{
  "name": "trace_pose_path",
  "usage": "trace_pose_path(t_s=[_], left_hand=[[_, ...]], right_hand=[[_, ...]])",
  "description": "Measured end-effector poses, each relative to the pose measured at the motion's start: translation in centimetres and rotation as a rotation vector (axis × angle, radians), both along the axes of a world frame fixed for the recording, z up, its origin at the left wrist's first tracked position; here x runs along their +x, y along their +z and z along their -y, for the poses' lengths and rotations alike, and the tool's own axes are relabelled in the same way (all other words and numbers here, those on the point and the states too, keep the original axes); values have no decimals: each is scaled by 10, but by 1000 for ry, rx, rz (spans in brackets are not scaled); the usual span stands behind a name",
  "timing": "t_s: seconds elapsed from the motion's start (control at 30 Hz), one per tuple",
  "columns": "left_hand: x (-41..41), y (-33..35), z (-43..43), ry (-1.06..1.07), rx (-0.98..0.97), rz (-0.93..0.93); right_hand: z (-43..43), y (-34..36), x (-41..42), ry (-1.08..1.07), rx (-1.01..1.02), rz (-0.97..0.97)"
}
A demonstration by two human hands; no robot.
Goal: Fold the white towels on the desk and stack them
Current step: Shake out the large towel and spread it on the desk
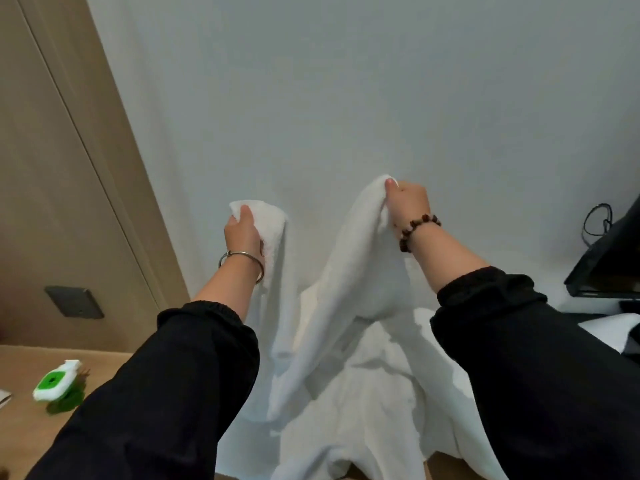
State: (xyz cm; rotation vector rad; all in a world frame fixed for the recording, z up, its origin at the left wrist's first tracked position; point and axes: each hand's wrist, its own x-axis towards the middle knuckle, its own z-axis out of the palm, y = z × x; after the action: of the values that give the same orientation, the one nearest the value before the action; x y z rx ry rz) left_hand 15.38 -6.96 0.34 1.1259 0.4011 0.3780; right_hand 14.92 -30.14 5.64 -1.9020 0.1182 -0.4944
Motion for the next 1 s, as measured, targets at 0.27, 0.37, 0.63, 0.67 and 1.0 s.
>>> trace_pose_path(t_s=[0.27, 0.37, 0.63, 0.67, 1.0], left_hand=[[-7, 154, -14, -199, -389, 479], [-11, 167, -25, -186, -215, 523], [-10, 18, -27, -56, 641, -135], [-10, 6, -27, -50, 673, -151], [-34, -75, 0, -23, 743, -68]], right_hand=[[-42, 156, -14, 532, 985, 296], [-26, 150, -14, 222, 485, 401], [-3, -7, 2, 110, -100, -146], [-5, -12, 1, 119, -65, -140], [36, -132, -21, 369, -780, -787]])
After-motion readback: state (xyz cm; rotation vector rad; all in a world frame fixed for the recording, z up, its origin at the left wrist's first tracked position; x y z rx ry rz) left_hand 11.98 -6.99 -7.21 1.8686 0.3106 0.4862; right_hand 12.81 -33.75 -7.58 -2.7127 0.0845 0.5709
